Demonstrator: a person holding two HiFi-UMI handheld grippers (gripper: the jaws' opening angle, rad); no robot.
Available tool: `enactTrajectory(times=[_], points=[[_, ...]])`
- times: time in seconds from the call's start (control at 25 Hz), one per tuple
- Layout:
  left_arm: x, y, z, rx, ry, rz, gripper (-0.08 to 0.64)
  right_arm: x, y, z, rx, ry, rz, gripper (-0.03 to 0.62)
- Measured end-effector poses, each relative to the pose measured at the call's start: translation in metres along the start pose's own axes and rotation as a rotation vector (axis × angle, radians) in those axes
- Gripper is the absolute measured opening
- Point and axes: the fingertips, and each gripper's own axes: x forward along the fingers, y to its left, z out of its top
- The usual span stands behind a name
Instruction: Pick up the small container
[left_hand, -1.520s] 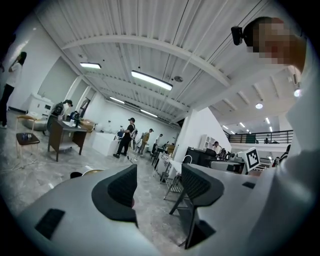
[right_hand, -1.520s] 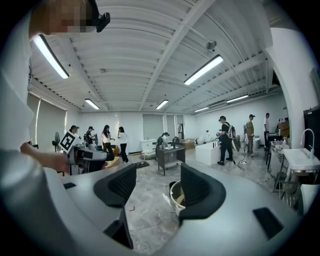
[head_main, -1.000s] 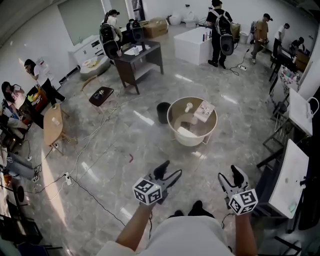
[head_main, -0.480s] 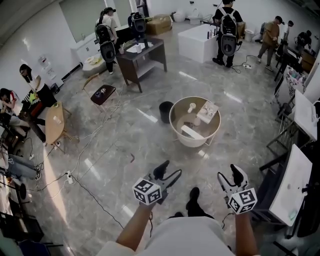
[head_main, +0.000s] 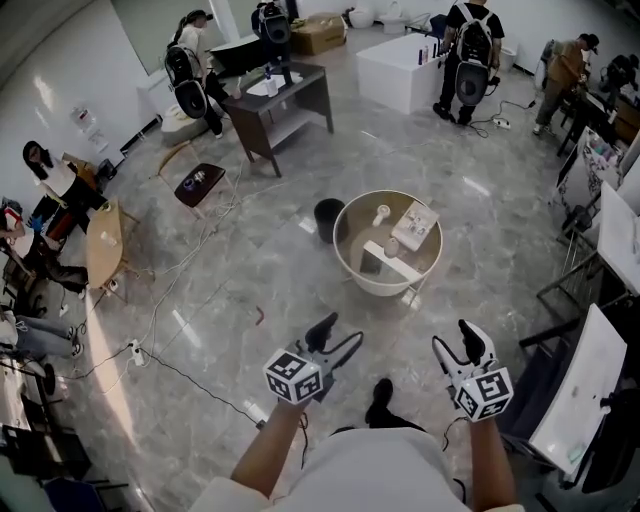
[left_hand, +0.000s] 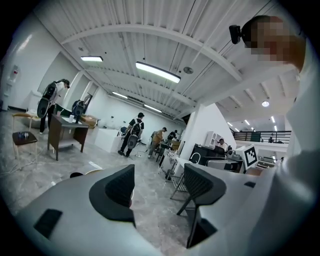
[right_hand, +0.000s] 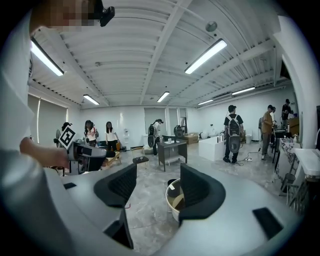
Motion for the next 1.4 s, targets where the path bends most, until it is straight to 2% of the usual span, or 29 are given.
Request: enactTrajectory(times=[0.32,0.6,1.04,1.4], points=[[0.075,0.019,0.012,0.005,0.025,0.025,0.316,0.043,-0.068,0.000,0.009,0.013,0.032,0.282],[0.122,0.034,0.024,0.013,0.031,0.044,0.318,0.072,-0.110,0.003,-0.001,0.022,0.063,0.281],[0.151,0.060,0.043,0.001,0.046,0.068,0.318,0.112,-0.134,0.016,0.006,0.044,0.093,0.279],[0.194,0.124,0.057,-0.019,0.052,0.052,0.318,0.175,-0.164,0.014,0.014,0.076,0.068,0.279]])
